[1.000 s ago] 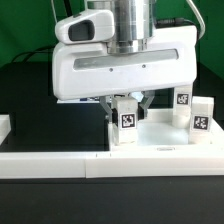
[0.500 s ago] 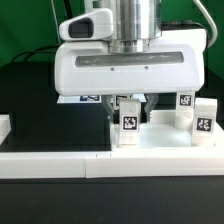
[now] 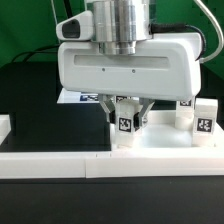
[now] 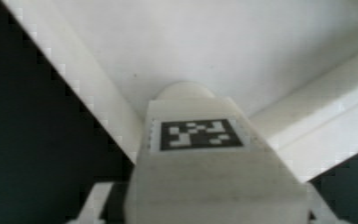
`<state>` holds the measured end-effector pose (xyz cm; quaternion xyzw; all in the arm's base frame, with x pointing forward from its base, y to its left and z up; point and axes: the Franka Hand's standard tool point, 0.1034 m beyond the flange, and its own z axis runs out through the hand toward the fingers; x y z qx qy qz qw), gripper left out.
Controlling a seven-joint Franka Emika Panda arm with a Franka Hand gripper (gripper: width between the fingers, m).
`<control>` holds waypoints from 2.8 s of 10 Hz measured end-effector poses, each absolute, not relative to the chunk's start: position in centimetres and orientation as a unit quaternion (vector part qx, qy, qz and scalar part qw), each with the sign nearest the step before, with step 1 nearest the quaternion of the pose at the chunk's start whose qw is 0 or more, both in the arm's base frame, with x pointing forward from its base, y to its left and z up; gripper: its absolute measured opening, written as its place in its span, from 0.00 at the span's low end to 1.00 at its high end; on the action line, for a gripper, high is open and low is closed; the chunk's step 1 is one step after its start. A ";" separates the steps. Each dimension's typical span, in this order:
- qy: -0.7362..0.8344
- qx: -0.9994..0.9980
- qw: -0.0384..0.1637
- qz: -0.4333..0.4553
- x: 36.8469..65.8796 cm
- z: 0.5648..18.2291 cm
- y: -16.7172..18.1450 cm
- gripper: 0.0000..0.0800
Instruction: Assemble square table
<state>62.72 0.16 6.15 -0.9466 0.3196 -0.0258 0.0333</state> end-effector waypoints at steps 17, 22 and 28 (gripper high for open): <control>0.508 -0.856 0.092 -0.036 62.4 6.1 0.5 0.81; 0.235 -0.968 0.064 -0.060 62.5 6.3 0.5 0.81; 0.340 -0.938 0.049 -0.055 62.5 6.2 0.1 0.40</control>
Offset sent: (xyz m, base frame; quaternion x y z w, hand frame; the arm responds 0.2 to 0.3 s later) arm -0.0095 -0.0212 0.0055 -0.0156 0.0501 0.3880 0.9201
